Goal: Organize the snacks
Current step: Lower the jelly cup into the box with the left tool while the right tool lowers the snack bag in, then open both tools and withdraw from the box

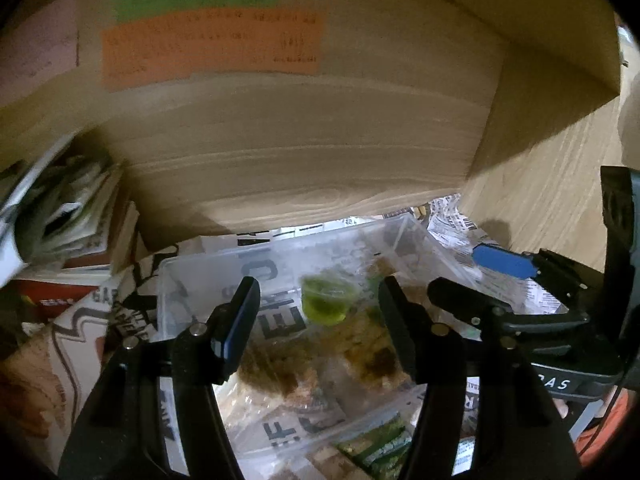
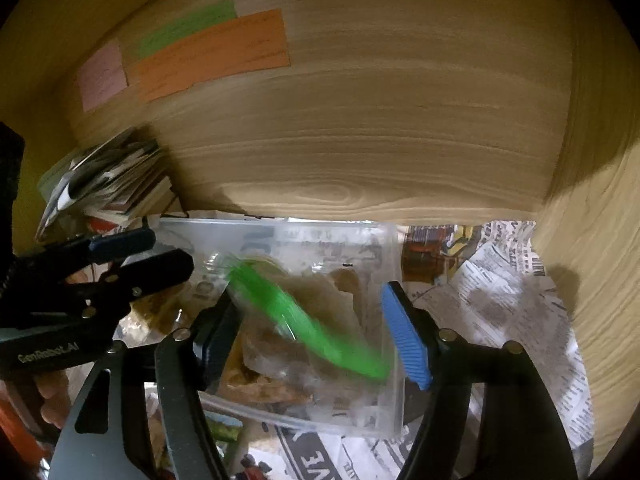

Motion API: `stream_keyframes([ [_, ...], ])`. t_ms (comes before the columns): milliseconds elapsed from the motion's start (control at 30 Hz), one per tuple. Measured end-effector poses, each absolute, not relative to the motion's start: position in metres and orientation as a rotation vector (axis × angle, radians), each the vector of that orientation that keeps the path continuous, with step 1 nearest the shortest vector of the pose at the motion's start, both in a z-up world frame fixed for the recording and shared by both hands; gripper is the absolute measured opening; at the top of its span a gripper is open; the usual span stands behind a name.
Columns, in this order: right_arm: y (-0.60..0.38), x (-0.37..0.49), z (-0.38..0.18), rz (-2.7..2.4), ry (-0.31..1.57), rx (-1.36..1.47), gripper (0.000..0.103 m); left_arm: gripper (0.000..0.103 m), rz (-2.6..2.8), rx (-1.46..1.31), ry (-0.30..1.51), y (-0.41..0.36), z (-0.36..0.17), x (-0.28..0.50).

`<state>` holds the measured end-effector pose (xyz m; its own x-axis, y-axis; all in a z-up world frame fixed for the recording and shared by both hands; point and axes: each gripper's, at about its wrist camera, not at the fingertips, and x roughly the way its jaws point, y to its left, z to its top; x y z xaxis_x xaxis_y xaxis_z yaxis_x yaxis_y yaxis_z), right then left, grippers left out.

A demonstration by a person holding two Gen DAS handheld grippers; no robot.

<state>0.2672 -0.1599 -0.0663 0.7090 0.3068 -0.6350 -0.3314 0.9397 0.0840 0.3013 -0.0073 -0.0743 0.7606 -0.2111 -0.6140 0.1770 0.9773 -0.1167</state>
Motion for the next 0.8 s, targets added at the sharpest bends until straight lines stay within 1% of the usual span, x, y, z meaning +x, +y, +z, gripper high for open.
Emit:
stream_keyframes([
  [67, -0.160, 0.260, -0.061, 0.350, 0.676, -0.045, 0.076, 0.062, -0.209, -0.054, 0.662, -0.005, -0.070, 0.293],
  [100, -0.160, 0.257, -0.059, 0.349, 0.665, -0.049, 0.076, 0.062, -0.209, -0.056, 0.657, -0.004, -0.068, 0.289],
  [333, -0.162, 0.230, -0.043, 0.352, 0.611, -0.070, 0.077, 0.067, -0.198, -0.044, 0.606, 0.005, -0.055, 0.252],
  [500, -0.169, 0.207, -0.035, 0.359, 0.584, -0.061, 0.078, 0.072, -0.183, -0.022, 0.589, 0.011, -0.051, 0.227],
  [567, -0.172, 0.199, -0.035, 0.360, 0.578, -0.056, 0.081, 0.074, -0.174, -0.020, 0.589, 0.015, -0.053, 0.217],
  [800, -0.177, 0.175, -0.044, 0.361, 0.598, -0.065, 0.082, 0.079, -0.155, -0.031, 0.632, 0.025, -0.072, 0.195],
])
